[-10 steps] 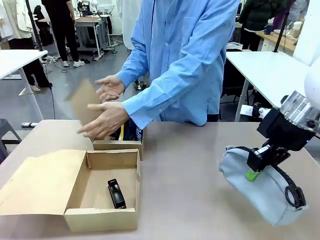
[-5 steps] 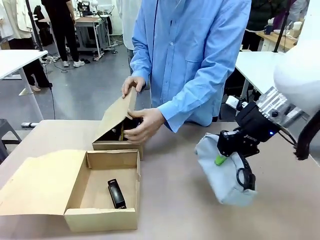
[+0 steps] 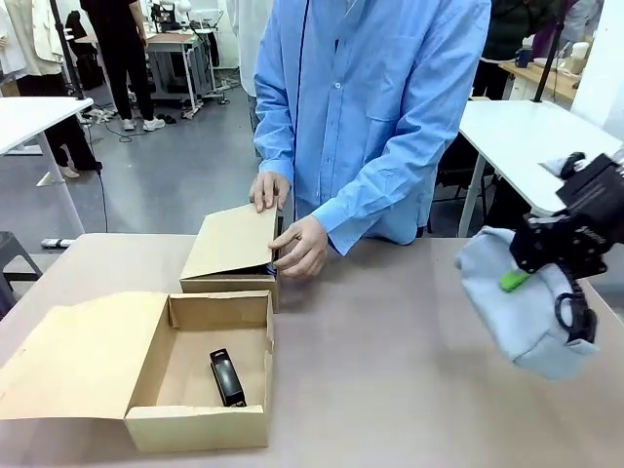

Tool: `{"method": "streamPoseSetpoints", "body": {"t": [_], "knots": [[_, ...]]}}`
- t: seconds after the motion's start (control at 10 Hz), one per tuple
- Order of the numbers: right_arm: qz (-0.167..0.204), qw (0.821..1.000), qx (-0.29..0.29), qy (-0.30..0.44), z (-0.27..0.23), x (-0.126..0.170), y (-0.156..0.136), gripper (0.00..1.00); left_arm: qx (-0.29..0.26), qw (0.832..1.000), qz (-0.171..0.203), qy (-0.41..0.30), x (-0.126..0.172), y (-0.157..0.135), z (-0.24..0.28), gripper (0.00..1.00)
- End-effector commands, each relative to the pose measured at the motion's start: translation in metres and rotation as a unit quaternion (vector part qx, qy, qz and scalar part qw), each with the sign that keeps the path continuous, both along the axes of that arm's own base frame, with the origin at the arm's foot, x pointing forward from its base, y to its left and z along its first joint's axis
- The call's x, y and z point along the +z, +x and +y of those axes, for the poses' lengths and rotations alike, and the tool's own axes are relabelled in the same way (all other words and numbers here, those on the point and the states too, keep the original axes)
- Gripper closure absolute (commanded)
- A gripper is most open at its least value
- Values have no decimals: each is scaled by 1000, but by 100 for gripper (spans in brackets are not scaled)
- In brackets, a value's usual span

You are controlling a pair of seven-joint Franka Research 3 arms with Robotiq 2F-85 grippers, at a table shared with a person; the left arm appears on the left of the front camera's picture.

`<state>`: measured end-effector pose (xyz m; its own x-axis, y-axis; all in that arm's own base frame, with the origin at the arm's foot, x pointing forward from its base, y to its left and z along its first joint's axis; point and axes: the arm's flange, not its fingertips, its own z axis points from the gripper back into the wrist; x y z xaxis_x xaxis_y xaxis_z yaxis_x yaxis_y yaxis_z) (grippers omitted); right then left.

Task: Place items inside the box.
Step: Pick up a Pencil pouch or Stapler and place it inside the Mailer Box closest to the robot.

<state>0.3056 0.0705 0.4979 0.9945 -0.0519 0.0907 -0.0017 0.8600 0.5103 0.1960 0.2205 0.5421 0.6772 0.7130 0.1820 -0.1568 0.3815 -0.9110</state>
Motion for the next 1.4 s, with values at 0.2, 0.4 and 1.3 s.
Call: {"method": "streamPoseSetpoints", "body": {"t": [0.2, 0.4, 1.3], "knots": [[-3, 1000, 3, -13, -2, -45, -40, 95, -2, 1000, -12, 1, 0, -2, -1, 0], [0, 1000, 5, -16, 8, -44, -38, 95, -2, 1000, -12, 1, 0, -2, -1, 0], [73, 995, 70, -21, 161, -59, -24, 95, -2, 1000, -12, 1, 0, -2, -1, 0]]}}
